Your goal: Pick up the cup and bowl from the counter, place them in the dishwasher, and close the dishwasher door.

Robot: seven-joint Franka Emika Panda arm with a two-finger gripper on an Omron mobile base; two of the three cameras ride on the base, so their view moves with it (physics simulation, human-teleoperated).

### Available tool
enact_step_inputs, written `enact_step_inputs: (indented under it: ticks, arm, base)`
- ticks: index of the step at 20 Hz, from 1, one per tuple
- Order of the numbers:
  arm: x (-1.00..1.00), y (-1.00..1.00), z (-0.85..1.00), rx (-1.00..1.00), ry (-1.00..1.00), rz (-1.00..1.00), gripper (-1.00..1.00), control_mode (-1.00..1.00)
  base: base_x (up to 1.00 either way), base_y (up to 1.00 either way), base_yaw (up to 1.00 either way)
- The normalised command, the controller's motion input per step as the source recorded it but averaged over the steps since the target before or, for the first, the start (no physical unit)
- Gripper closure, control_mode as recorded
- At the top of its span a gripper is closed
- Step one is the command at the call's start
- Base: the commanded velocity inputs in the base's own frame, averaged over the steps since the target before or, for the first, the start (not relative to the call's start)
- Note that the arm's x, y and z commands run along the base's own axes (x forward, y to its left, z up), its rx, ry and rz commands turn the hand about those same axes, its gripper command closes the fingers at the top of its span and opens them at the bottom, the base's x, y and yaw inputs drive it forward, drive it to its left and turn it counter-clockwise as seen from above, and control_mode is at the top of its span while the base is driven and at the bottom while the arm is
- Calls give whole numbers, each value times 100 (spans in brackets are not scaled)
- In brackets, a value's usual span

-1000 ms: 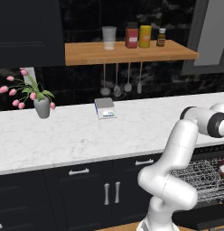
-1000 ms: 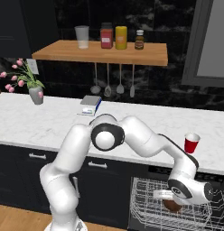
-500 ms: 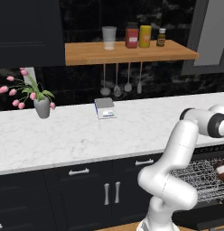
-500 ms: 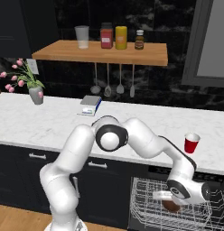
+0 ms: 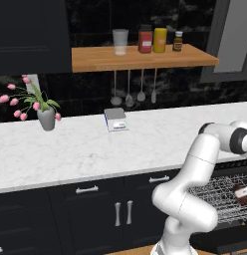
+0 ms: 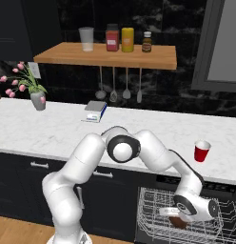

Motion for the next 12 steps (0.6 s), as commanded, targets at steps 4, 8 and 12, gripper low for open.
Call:
enact_step_inputs:
  ticks: [4, 8, 12]
  arm:
    - [0, 0, -37, -2, 0, 0, 100, -100]
    - [0, 0, -29, -2, 0, 0, 100, -100]
    - [0, 0, -17, -4, -1, 0, 100, -100]
  base:
    - [0, 0, 0]
    - [0, 0, 0]
    - [0, 0, 0]
